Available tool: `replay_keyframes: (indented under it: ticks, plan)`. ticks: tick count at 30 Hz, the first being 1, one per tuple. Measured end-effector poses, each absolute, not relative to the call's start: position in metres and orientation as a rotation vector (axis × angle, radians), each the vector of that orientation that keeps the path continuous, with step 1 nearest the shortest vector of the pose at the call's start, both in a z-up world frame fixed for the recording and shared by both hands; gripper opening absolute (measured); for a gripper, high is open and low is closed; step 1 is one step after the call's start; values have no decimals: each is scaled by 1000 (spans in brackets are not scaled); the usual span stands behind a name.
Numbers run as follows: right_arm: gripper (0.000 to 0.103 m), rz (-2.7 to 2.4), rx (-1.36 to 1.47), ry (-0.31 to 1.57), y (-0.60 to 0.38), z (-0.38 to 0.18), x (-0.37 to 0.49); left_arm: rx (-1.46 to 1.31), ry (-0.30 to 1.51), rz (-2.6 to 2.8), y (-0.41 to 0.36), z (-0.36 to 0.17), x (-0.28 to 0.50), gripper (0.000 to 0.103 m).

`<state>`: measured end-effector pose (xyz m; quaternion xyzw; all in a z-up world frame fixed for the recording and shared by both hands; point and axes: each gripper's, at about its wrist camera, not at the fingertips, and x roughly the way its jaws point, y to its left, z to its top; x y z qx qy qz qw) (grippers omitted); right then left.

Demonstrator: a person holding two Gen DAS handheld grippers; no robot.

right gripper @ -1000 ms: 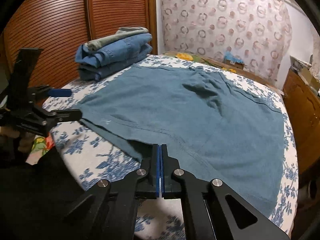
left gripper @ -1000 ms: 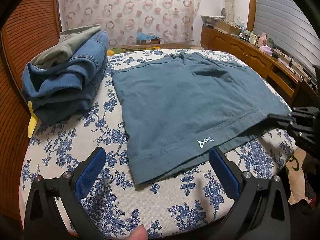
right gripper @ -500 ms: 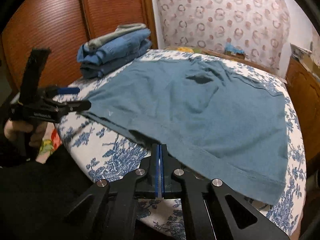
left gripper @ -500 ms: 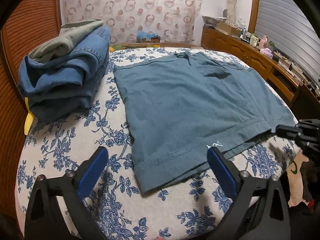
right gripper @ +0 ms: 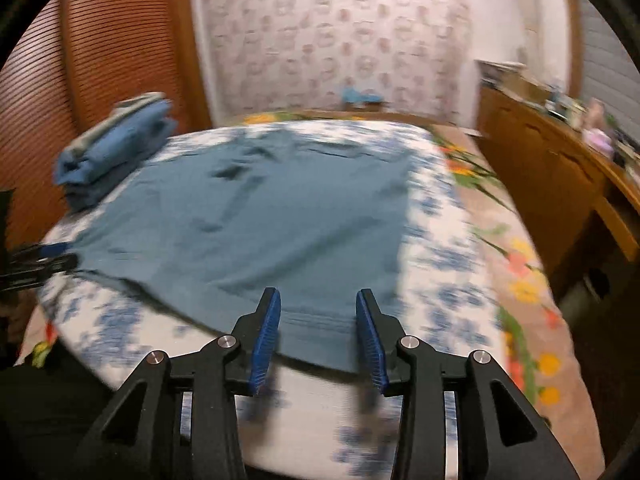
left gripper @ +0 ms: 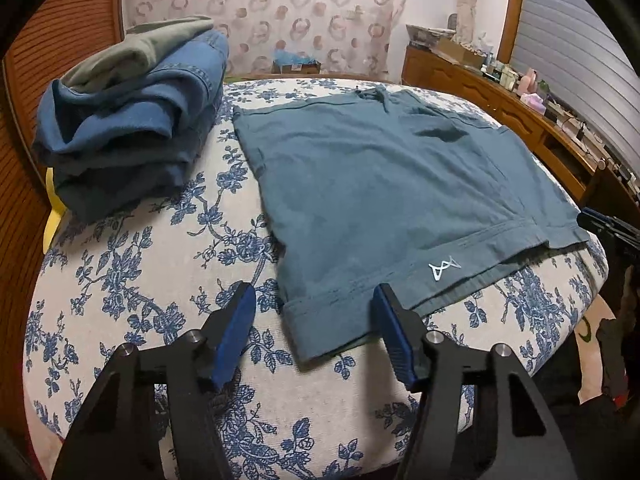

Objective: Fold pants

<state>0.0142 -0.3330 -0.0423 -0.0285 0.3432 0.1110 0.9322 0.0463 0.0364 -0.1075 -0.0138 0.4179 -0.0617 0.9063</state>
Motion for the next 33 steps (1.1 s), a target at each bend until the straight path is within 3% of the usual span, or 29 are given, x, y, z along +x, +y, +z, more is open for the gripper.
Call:
replay_keyframes:
  ticks: [3,11,24,25,29,33]
  plan:
    - [43,168,-35,723,-346,-54,15,-19,856,-127,37,-108,44,58]
    - [49,159,-17,714,-348,-62,12,-68,844,-154,44,-107,35,29]
    - [51,169,-21,707,-346,-56,10,-47,846,-132,40,-108,37,35]
    - [51,170,-21,705,-346,-57,10,-42,841,-135,40,-109,36,34]
    - [53,170,-25,698,-347,-58,10,-17,821,-161,40,-105,32,9]
    - [54,176,-26,698,-348,-58,12,-32,824,-180,46,-103,30,8]
